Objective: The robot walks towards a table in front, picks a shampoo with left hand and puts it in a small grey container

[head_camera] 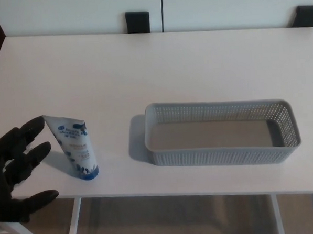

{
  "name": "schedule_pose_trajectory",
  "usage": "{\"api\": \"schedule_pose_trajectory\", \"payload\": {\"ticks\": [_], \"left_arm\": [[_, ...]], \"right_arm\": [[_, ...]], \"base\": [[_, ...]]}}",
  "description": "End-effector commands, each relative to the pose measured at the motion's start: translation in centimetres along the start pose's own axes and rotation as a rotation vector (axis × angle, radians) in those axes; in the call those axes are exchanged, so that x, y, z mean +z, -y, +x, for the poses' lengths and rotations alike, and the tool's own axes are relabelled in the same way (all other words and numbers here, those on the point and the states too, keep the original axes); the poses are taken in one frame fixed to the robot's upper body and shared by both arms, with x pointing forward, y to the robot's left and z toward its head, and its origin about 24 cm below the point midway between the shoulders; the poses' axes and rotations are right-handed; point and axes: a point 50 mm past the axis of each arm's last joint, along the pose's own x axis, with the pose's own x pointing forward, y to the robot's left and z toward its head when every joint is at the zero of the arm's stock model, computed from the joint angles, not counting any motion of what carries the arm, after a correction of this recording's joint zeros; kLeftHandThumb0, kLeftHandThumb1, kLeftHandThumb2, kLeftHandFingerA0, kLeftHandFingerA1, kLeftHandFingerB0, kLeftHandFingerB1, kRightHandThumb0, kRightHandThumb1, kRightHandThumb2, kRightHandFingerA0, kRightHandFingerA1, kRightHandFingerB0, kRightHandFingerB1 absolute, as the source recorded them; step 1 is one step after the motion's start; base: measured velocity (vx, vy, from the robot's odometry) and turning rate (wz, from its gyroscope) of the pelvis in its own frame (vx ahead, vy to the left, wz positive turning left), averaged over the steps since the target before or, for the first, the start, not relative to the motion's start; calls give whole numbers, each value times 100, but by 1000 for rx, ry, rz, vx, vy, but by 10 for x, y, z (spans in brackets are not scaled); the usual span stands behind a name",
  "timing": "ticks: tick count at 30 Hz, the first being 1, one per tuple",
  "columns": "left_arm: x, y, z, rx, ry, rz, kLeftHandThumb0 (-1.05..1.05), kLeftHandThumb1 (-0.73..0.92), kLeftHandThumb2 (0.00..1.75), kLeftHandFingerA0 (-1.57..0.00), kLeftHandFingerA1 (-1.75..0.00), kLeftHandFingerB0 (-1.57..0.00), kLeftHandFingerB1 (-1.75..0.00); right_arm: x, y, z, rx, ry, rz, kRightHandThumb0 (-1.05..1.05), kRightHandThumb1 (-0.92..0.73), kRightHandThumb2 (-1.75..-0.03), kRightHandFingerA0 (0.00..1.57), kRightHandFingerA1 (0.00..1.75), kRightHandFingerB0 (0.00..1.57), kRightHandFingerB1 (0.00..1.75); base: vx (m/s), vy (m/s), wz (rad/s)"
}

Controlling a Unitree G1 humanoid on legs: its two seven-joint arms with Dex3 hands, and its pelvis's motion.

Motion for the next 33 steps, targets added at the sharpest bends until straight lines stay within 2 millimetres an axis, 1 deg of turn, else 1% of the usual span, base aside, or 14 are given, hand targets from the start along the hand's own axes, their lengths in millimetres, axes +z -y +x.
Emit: {"api": "schedule_pose_trajectory", "payload": {"ticks": [1,2,4,8,9,11,16,18,21,26,28,30,32,33], "left_arm": [[-5,-2,0,9,-13,-89,-47,32,69,0,-26,0,-16],[-5,-2,1,8,-12,-92,-49,33,70,0,-25,0,-15],[-6,-2,2,14,-12,-102,-49,33,70,0,-26,0,-14],[-9,0,3,35,-26,-141,-44,31,69,0,-28,0,-17],[-10,0,4,38,-33,-144,-44,31,69,0,-28,0,-17],[-10,2,4,41,-41,-148,-43,30,69,0,-29,0,-18],[-10,6,6,39,-46,-125,-43,31,69,-1,-30,0,-20],[-5,8,9,35,-31,-97,-42,30,70,-1,-33,0,-23],[-3,9,11,28,-25,-84,-43,31,70,-1,-33,0,-21],[0,13,15,34,-22,-70,-43,30,70,-1,-34,0,-22],[1,15,18,51,-32,-59,-45,33,66,-6,-37,-4,-19],[2,17,21,67,-39,-41,-45,33,66,-5,-38,-4,-19],[2,19,21,75,-44,-31,-45,34,66,-6,-40,-5,-19],[2,22,21,86,-57,-24,-44,43,55,-11,-34,-9,-19]], "right_arm": [[-1,4,-1,-4,-4,1,-39,-71,-62,64,49,50,38],[-1,4,-1,-4,-6,2,-39,-70,-62,63,48,49,38],[-1,4,-1,-1,-1,-1,-38,-70,-61,65,49,51,39],[-2,3,-1,-1,-8,-3,-37,-68,-61,65,46,52,39],[-3,2,-1,-1,-10,-4,-38,-69,-61,67,50,52,39],[-3,2,-1,1,-12,-4,-39,-69,-62,66,50,52,39],[-3,3,-1,-1,-2,-7,-38,-70,-62,64,50,51,39],[-1,5,-1,2,2,18,-37,-69,-61,64,50,50,38],[0,5,-1,-2,3,14,-37,-69,-60,60,44,47,37],[-1,4,-1,0,1,13,-36,-69,-60,62,46,50,38],[0,4,-1,0,3,16,-36,-68,-61,63,47,49,38],[0,3,0,-1,4,15,-36,-68,-60,64,49,48,38],[0,2,0,0,5,5,-36,-68,-60,63,48,48,38],[-1,2,-1,0,1,-2,-36,-67,-60,64,48,49,38]], "base": [[0,0,0],[0,0,0],[0,0,0],[0,0,0],[0,0,0],[0,0,0],[0,0,0],[0,0,0],[0,0,0],[0,0,0],[0,0,0],[0,0,0],[0,0,0],[0,0,0]]}}
